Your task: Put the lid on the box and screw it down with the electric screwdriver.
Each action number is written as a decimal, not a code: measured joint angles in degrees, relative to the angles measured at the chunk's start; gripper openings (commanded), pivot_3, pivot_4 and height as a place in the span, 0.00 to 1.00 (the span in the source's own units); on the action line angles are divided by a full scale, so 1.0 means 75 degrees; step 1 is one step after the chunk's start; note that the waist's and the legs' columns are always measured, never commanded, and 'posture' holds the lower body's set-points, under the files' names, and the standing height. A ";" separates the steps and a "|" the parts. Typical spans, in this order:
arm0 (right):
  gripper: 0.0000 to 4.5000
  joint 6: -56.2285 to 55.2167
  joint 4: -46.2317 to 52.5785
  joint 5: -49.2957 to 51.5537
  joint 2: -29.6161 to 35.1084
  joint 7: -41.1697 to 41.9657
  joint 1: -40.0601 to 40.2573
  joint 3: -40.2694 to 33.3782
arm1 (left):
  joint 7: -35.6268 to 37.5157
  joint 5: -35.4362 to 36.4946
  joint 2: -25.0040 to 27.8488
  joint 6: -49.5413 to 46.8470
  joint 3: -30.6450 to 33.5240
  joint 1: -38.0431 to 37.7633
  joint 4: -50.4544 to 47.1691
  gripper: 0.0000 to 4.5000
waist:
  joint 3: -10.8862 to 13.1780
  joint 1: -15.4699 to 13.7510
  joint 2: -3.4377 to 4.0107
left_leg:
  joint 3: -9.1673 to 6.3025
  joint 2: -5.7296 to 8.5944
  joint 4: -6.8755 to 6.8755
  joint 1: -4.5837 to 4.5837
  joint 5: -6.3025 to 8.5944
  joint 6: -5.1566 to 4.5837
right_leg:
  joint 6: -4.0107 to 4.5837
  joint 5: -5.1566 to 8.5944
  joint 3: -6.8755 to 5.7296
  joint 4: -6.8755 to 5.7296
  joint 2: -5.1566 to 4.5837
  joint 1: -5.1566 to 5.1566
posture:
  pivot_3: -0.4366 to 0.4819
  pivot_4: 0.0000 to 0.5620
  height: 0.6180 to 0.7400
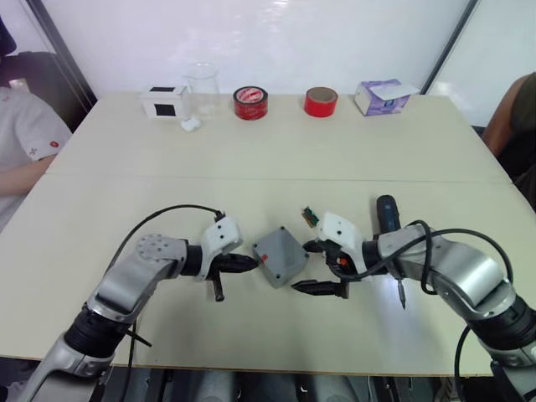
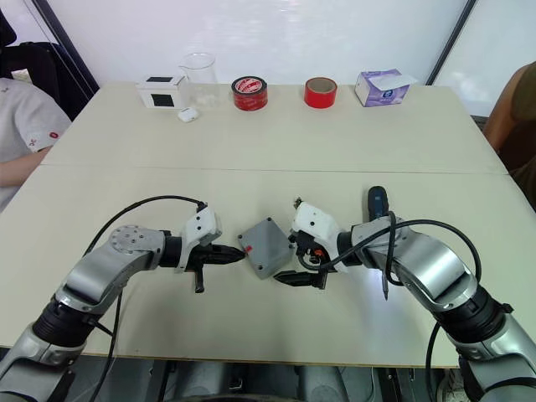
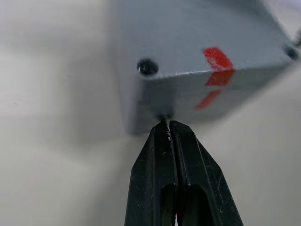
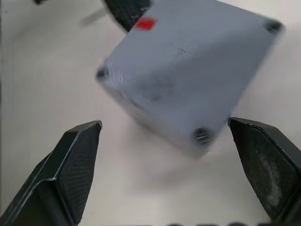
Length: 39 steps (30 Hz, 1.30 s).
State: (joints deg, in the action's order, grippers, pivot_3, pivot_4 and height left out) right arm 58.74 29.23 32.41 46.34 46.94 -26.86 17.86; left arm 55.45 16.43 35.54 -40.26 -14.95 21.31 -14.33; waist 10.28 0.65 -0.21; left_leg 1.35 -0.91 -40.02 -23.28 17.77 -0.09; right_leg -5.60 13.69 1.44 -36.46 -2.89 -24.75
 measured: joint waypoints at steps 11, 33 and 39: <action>0.99 0.0607 0.0363 0.0308 -0.0357 -0.0365 0.0253 -0.0377 | -0.0117 -0.0172 -0.0114 0.0456 0.0014 0.0255 0.0573 0.00 | 0.0000 -0.0004 0.0000 | -0.0001 0.0000 0.0000 0.0000 0.0000 0.0000 | 0.0000 0.0000 -0.0001 -0.0003 0.0000 0.0000 | 0.48 0.27 1.00; 0.99 0.2037 0.0282 0.0401 -0.1604 -0.1880 0.0561 -0.0717 | -0.0058 0.0023 -0.0029 -0.0047 0.0006 -0.0040 -0.0056 0.00 | -0.0003 -0.0008 -0.0004 | -0.0001 0.0001 0.0000 0.0006 0.0000 0.0000 | 0.0001 0.0000 0.0000 -0.0008 0.0000 0.0006 | 0.48 0.27 1.00; 0.99 0.2362 0.0184 0.0386 -0.1919 -0.2120 0.0374 -0.0836 | -0.0165 -0.0098 -0.0097 0.0083 0.0012 0.0015 0.0112 0.00 | -0.0003 -0.0001 -0.0004 | -0.0002 0.0001 0.0000 0.0007 0.0000 0.0000 | 0.0001 0.0000 -0.0001 -0.0009 0.0000 0.0006 | 0.48 0.27 1.00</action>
State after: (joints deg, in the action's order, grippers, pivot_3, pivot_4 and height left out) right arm 76.45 30.61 35.31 31.95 31.03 -24.05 11.59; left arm 54.21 15.69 34.81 -39.64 -14.86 21.43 -13.49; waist 10.26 0.64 -0.24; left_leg 1.34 -0.90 -40.03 -23.23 17.77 -0.09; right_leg -5.59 13.69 1.43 -36.53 -2.90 -24.71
